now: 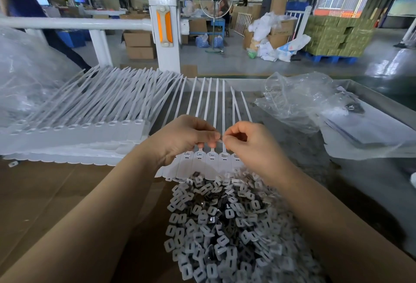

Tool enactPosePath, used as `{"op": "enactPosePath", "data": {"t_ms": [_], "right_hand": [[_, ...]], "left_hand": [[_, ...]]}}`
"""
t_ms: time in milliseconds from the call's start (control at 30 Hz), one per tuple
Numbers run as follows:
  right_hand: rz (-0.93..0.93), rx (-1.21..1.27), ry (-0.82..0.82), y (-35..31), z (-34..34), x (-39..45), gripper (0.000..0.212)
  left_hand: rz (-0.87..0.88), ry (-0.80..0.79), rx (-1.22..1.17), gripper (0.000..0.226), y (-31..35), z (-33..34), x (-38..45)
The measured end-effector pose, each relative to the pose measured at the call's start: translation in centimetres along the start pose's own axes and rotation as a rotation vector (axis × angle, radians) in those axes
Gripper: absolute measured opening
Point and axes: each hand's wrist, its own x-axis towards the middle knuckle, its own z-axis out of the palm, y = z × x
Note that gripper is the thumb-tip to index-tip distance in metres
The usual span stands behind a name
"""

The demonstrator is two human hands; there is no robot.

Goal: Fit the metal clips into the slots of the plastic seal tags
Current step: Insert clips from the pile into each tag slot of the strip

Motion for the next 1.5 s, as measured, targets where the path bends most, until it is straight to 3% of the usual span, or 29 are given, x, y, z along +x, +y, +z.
{"op": "enactPosePath", "data": {"t_ms": [200,400,833,1500], "right_hand": [[0.003,-0.033,0.011,0.7,0.0,0.4,0.011],[-0.017,-0.289,-0.045,1.5,0.0,0.6,0.012],[-0.102,-0.538,-0.09,2.0,0.8,0.9,0.011],[-0.126,-0.512,-0.053,1.7,0.4,0.4,0.011]], "left_hand": [[0.021,-0.009,0.119,0.007,-0.6,-0.2,0.1],[-0.016,-0.076,0.444,0.027,-1.8,0.1,0.2],[-0.019,-0.102,0.414,0.031,-1.7,0.1,0.1],[-0.031,-0.116,0.401,0.034,-1.8,0.2,0.1]]}}
